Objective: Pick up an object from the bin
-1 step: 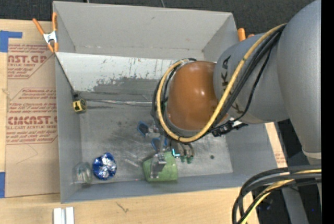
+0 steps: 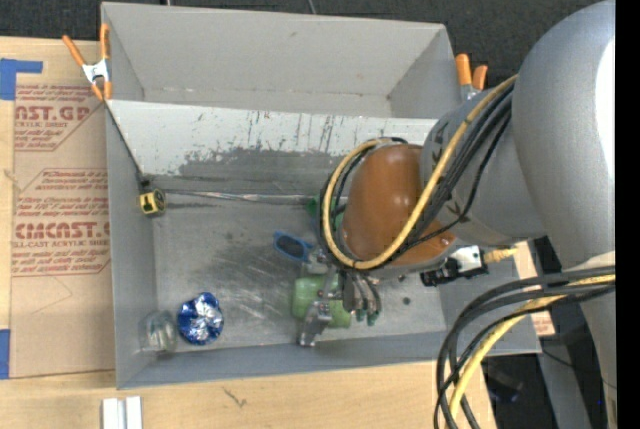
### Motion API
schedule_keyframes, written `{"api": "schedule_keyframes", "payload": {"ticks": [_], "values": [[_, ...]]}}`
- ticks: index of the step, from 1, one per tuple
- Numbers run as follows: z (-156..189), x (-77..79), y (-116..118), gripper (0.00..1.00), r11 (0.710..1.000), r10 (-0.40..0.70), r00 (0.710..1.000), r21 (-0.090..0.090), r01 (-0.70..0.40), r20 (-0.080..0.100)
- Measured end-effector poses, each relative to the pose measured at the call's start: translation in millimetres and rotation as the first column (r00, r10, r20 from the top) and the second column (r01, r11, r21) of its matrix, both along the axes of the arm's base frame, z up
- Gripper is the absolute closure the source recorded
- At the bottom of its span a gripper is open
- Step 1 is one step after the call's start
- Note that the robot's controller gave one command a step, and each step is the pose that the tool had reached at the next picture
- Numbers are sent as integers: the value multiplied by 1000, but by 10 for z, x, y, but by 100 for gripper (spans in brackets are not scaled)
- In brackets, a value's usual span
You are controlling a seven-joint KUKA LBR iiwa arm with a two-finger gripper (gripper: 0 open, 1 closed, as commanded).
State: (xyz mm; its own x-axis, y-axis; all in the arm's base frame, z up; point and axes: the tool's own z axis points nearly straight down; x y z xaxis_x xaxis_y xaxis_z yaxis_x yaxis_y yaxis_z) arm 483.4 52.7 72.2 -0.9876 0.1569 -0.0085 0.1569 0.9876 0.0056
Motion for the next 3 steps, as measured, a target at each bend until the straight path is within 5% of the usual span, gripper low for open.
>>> {"api": "schedule_keyframes", "payload": {"ticks": [1, 2, 3], "values": [[17, 7, 8, 100, 1000, 2, 1000, 1, -2, 2], [1201, 45, 359, 100, 999, 33, 999, -2, -33, -1], [1649, 91, 534, 100, 939, 343, 939, -4, -343, -5]]}}
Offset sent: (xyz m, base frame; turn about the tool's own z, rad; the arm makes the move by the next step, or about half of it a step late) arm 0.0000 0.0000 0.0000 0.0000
